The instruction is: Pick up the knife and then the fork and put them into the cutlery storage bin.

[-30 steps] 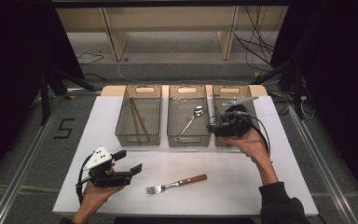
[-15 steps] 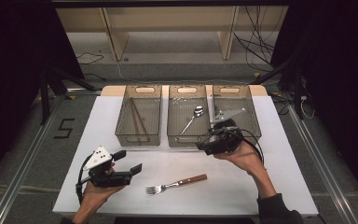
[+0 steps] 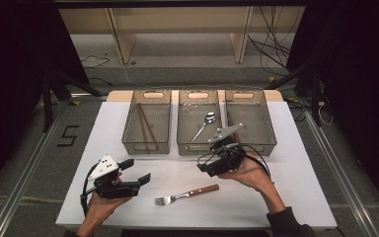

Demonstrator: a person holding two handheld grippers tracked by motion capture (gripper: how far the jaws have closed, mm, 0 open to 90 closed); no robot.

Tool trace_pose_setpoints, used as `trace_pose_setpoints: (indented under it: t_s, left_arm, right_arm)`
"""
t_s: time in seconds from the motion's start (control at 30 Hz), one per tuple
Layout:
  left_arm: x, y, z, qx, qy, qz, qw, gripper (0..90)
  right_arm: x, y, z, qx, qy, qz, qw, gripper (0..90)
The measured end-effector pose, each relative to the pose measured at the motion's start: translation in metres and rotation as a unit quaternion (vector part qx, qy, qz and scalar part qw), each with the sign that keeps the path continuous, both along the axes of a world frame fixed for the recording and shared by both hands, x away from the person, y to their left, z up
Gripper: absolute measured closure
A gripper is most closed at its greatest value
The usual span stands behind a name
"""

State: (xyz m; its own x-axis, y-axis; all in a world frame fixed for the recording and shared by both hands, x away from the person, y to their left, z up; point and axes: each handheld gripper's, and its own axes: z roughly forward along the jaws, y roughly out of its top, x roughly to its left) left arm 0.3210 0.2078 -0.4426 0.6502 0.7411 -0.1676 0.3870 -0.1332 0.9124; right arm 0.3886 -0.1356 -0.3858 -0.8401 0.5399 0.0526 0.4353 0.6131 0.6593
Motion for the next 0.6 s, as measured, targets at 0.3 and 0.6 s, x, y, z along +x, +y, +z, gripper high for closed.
trace_pose_setpoints:
  t_s: [0.3, 0.6]
  left_arm:
    - [0.0, 0.001, 0.0, 0.0, -0.001, -0.001, 1.0, 15.4]
    - [0.0, 0.001, 0.0, -0.001, -0.001, 0.001, 1.0, 15.4]
  right_arm:
    - [-0.005, 0.014, -0.01, -0.025, 0.016, 0.031, 0.9991, 25.0]
    - [-0.009, 0.027, -0.02, -0.056, 0.028, 0.059, 0.9963, 24.8]
